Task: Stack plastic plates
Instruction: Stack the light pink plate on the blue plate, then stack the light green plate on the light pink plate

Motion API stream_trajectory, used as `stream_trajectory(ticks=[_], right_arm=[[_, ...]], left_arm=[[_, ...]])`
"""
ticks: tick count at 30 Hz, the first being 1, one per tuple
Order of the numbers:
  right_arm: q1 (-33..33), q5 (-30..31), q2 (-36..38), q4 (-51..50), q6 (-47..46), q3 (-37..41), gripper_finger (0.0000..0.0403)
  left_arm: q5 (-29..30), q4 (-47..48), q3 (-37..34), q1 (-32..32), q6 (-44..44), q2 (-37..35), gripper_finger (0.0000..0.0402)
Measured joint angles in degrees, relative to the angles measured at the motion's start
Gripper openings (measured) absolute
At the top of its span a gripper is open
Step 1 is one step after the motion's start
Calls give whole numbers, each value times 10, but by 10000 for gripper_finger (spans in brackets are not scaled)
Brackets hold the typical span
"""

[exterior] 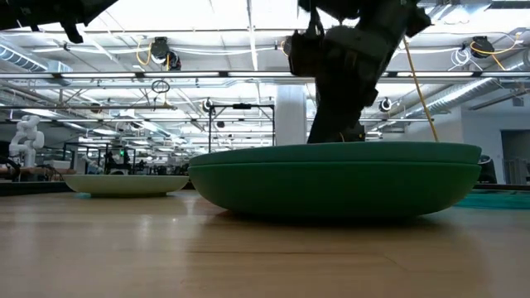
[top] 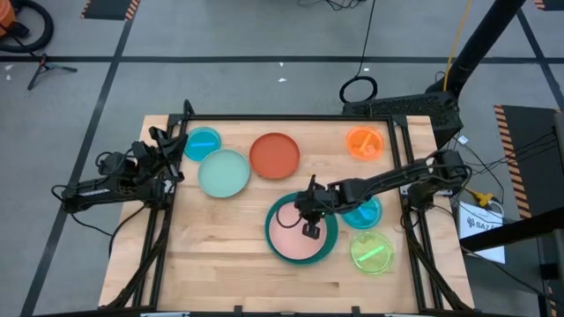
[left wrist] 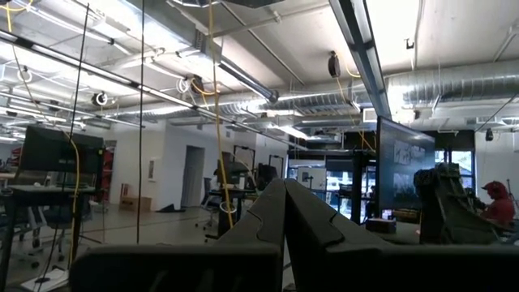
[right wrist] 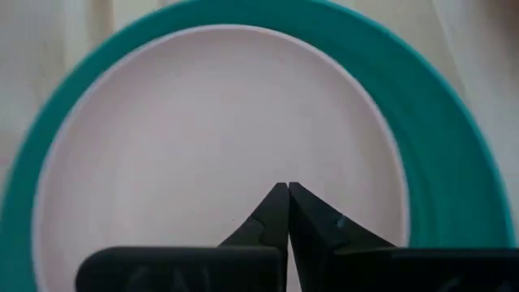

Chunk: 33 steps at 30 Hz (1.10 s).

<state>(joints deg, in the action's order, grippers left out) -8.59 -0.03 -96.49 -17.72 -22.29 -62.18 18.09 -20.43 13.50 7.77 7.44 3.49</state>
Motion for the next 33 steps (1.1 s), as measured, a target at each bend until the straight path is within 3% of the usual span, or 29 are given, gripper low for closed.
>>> stream_trajectory(ticks=[17, 27, 33], right_arm=[[6, 47, 0, -121, -15, 22, 1], [6, 45, 0, -131, -3, -8, 0], [-5, 47, 3, -87, 62, -19, 0]], left_arm=[[0, -3, 0, 0, 1, 0, 6], [0, -3, 0, 0, 0, 0, 6], [0, -7, 0, 0, -5, 0, 6]])
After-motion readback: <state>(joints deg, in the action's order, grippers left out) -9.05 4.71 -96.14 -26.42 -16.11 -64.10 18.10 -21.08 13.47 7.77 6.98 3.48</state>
